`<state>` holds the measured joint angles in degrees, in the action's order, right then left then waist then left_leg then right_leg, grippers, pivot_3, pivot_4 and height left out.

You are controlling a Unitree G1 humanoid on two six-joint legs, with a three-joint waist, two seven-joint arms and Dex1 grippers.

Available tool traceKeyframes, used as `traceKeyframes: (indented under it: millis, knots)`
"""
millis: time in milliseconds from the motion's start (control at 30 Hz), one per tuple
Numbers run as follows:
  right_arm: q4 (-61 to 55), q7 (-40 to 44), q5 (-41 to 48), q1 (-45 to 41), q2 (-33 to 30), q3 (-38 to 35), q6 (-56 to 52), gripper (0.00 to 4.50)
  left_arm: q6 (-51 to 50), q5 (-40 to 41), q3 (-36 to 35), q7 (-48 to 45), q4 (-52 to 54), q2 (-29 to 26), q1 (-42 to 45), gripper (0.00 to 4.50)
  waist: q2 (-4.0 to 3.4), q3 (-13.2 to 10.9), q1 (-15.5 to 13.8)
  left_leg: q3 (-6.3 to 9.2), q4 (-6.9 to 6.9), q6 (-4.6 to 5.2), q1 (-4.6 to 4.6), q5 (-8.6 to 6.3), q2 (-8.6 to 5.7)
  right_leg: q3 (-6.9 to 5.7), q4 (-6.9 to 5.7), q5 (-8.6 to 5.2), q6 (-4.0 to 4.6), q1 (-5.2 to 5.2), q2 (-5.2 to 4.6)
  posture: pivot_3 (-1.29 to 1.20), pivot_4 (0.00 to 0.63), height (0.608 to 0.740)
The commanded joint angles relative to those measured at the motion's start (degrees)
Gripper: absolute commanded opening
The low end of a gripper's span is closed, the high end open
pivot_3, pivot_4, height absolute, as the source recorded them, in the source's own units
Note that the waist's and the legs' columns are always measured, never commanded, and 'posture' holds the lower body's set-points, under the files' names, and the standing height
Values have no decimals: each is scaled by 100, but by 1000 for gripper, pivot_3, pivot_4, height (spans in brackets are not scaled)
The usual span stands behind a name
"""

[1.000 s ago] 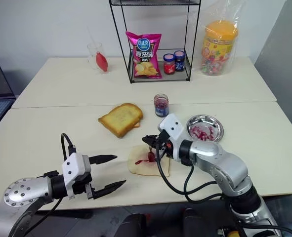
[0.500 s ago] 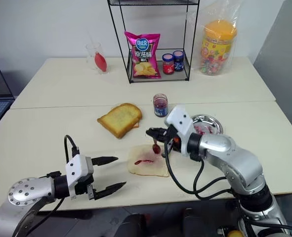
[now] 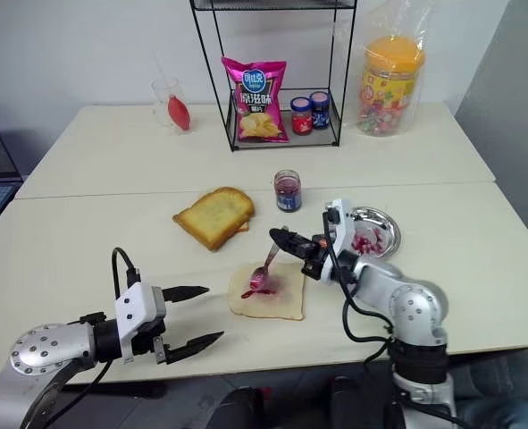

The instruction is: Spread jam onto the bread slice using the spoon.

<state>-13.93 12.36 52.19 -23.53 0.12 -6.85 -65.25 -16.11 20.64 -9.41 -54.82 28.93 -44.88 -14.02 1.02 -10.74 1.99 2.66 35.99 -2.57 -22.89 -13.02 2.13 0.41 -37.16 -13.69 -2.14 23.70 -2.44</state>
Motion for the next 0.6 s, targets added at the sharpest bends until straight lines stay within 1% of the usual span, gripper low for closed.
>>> traceKeyframes:
  millis: [33,133,300,500,600]
  knots:
    - [246,-58,24,-107,248,-10,249,39,-29,211,-213,3,187,-53,73,4500,0,0,-2,-2,1,0,0,0,8,2,2,1,1,0,8,0,150,740]
    - [594,-15,-155,-170,334,77,439,39,-144,372,-259,-58,256,-122,77,4500,0,0,-11,-2,1,0,-1,0,26,4,4,3,5,0,29,0,150,740]
    - [910,97,-391,-85,160,147,553,39,-270,482,-201,-93,420,-175,49,4500,-1,0,-4,-3,-2,-1,-1,-1,53,5,-2,7,13,12,60,0,150,740]
    - [849,48,-446,57,41,77,611,39,-237,466,-166,-138,412,-170,22,4500,-1,0,-6,-2,-4,-1,0,-1,62,17,-3,8,16,14,79,0,150,740]
    - [683,18,-358,154,-98,-36,537,39,-187,432,-144,-179,381,-175,12,4500,-1,0,-9,-4,-3,-1,-1,-1,61,29,-3,-2,34,13,82,0,150,740]
